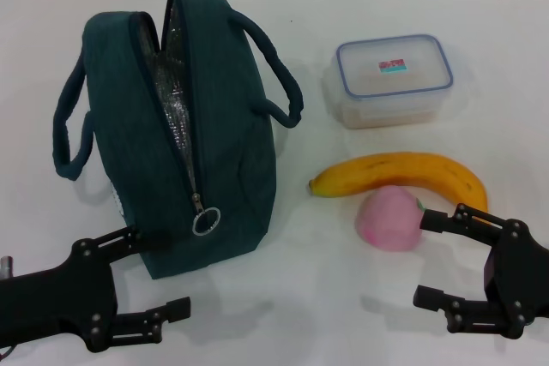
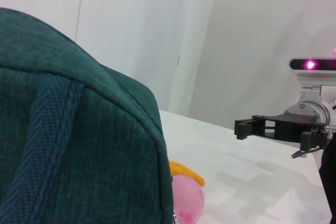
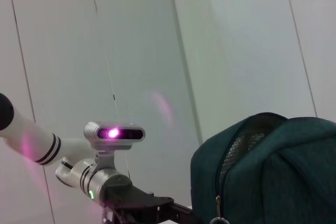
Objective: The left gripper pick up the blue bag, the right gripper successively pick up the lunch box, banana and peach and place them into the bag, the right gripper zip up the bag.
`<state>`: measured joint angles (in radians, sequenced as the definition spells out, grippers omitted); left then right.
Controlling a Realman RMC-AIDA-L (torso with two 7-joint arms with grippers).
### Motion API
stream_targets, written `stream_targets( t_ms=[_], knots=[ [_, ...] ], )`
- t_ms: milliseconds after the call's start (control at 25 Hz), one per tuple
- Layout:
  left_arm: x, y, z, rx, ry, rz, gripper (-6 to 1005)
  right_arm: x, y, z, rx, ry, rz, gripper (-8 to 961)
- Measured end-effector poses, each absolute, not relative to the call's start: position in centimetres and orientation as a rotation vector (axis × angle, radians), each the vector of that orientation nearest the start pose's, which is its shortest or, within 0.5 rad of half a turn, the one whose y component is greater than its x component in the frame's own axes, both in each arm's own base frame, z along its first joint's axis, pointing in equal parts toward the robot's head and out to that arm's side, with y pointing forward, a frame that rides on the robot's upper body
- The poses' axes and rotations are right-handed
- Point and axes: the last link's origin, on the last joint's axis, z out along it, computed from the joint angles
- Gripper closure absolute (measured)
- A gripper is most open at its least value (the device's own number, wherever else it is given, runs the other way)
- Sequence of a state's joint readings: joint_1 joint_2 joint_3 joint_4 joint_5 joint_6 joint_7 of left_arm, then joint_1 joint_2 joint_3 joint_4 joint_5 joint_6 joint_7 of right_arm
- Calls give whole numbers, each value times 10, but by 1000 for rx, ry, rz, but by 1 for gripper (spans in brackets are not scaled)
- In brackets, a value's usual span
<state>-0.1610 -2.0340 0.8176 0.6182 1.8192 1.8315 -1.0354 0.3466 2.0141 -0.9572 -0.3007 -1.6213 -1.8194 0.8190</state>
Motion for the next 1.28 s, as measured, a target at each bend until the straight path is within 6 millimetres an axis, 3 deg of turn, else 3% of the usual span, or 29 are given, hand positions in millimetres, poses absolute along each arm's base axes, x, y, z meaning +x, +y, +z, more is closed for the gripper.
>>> stream_targets(
  t_ms=[200,440,600,960,1280],
  knots=[
    [-324,199,11,-2734,-534,-902,123,286,228,-21,-2714,304,1157,88],
    [-327,198,26,-2721,-807,-951,127,286,228,-21,-2710,304,1158,90],
    [-332,206,44,-2656,-1002,-958,129,285,228,-21,-2711,301,1159,91],
    [-345,226,95,-2402,-1151,-946,135,285,229,-21,-2708,302,1162,93],
    [-334,256,134,-2422,-1252,-647,140,285,229,-20,-2705,303,1162,96]
  ],
)
